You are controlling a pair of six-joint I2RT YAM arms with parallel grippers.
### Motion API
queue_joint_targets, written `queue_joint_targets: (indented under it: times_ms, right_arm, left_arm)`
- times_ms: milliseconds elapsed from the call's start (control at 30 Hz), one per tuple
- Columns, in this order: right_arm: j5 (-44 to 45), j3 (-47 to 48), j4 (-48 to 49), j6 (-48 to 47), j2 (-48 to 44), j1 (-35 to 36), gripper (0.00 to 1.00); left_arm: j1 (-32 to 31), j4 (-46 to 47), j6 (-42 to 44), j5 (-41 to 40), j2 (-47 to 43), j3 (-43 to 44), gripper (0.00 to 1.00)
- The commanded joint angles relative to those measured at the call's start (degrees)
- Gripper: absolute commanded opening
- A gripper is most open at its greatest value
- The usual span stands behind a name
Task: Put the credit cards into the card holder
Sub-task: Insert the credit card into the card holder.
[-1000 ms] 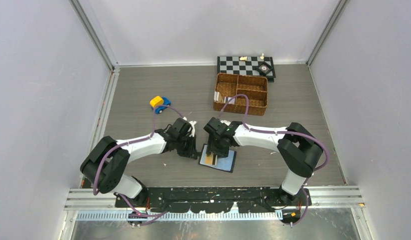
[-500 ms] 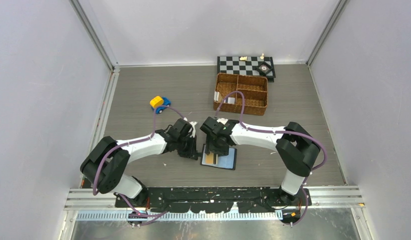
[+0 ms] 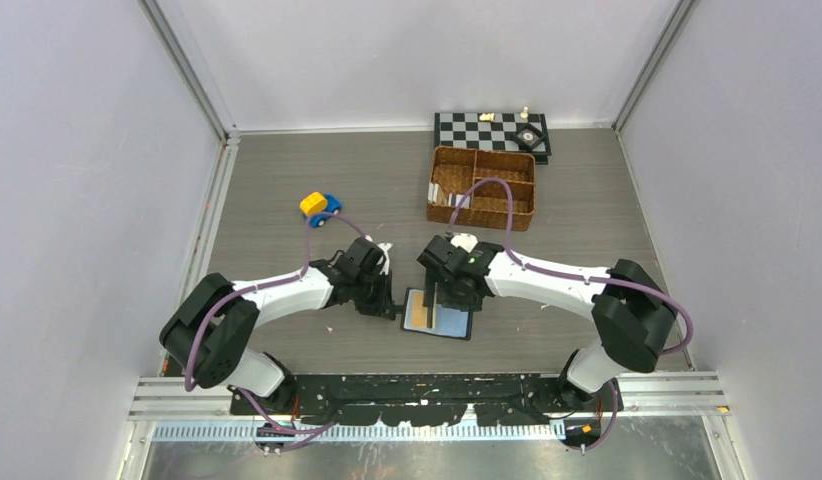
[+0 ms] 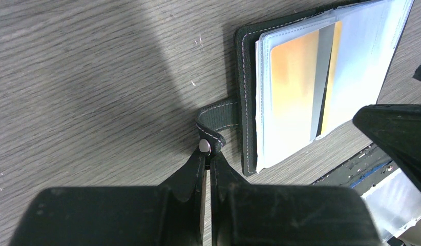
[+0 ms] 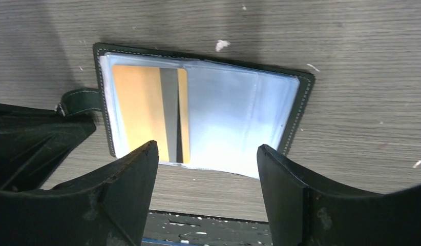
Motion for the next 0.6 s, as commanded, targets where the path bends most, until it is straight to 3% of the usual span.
queue_joint_targets:
  times_ms: [0, 567]
  right_arm:
    - [2.45, -2.19, -2.28, -2.16, -2.91, -1.22, 0.77]
    - [6.21, -4.72, -5.59, -3.43, 1.69, -2.09, 0.80]
  left_arm:
    - [0.18, -2.32, 0.75, -3.04, 0.67, -1.99, 0.00]
    - [0.28, -2.39, 0.70, -3.74, -0.69, -2.63, 0.00]
